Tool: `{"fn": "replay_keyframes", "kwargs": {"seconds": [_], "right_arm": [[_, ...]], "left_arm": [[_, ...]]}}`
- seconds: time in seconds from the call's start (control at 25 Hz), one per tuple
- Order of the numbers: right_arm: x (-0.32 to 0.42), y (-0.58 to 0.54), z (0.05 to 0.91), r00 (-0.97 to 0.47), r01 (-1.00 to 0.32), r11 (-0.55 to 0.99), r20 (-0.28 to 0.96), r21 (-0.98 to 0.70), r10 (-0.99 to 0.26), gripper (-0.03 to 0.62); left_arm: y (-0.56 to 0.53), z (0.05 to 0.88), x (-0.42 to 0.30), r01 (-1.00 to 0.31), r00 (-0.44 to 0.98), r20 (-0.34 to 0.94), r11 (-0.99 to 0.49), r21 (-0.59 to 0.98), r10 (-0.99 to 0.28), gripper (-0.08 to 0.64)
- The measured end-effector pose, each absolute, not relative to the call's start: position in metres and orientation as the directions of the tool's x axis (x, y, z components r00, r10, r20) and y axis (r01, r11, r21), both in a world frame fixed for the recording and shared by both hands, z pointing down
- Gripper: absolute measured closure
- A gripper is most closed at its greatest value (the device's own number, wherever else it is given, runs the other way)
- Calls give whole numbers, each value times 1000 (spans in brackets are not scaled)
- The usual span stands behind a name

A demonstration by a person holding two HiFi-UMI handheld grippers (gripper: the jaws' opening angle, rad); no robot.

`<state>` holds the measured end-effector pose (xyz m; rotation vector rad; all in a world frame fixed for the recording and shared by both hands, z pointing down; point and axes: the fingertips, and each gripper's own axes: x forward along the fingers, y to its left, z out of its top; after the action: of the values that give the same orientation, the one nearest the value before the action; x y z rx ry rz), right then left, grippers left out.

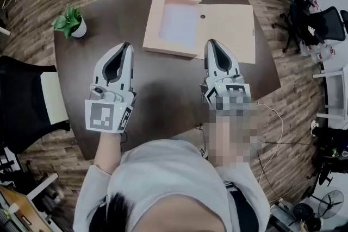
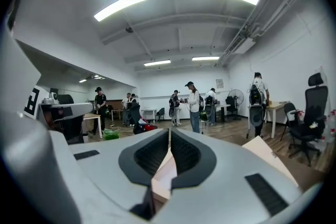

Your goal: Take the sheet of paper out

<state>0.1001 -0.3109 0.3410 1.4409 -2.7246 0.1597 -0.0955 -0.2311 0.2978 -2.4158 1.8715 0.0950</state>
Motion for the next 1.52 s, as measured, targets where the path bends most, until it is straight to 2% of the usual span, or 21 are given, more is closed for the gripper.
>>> {"fn": "replay_keyframes", "kwargs": {"seconds": [0.56,1.04,1.16,1.52], "right_arm": [[97,-375,447,-603,-796,562,371,-223,-706,572],[99,-433,517,-624,-777,533,521,-334,-583,568],[98,-444,537,-640,-762,531,551,-370,-535,502],[90,-466,588,-671,-732,494,622,-469,-404,460]], "left_arm": [[-256,330,-104,-983,185,-21,-184,-21,-983,551],[-260,346,-123,-994,103,33,-104,-36,-994,551],[-260,350,-130,-996,77,47,-79,-39,-996,551],[-260,362,-145,-999,26,83,-30,-42,-996,551]]}}
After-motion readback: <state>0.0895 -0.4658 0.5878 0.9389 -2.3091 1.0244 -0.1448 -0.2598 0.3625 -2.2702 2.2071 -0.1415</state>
